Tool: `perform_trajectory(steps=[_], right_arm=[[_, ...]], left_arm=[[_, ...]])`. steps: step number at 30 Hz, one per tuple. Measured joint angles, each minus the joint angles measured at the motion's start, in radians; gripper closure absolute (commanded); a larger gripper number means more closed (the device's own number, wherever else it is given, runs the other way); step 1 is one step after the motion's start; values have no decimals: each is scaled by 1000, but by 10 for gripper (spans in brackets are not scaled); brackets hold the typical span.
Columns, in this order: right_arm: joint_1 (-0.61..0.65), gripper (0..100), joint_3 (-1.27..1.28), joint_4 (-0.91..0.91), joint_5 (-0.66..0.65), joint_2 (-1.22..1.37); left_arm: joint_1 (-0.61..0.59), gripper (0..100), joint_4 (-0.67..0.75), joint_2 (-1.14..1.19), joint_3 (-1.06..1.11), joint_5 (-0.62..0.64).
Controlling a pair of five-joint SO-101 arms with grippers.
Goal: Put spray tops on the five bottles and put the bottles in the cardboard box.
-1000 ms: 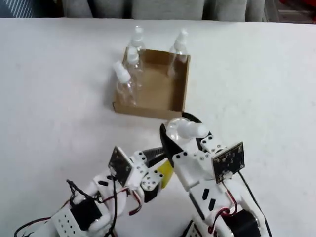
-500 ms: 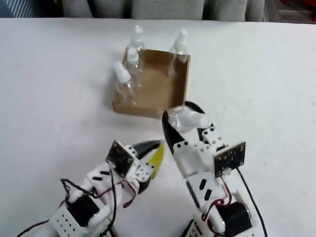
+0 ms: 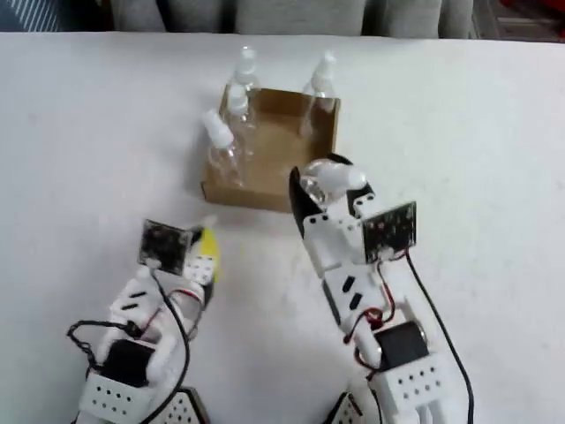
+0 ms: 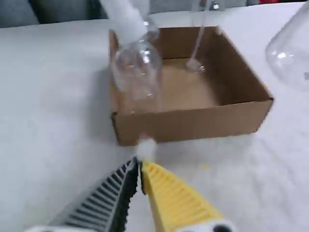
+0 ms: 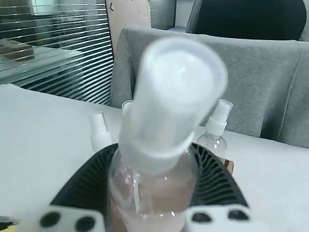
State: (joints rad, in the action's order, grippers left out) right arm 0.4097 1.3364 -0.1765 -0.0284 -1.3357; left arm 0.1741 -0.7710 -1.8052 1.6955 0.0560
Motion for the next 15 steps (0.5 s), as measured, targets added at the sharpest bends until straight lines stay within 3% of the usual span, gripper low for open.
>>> perform_trajectory(steps=[6, 15], right_arm=[[-28, 984, 0, 207, 0, 215], [-74, 984, -64, 376, 0, 529]], left_arm=[[-175, 979, -89, 0, 0, -95], [-209, 979, -227, 0, 0, -230]])
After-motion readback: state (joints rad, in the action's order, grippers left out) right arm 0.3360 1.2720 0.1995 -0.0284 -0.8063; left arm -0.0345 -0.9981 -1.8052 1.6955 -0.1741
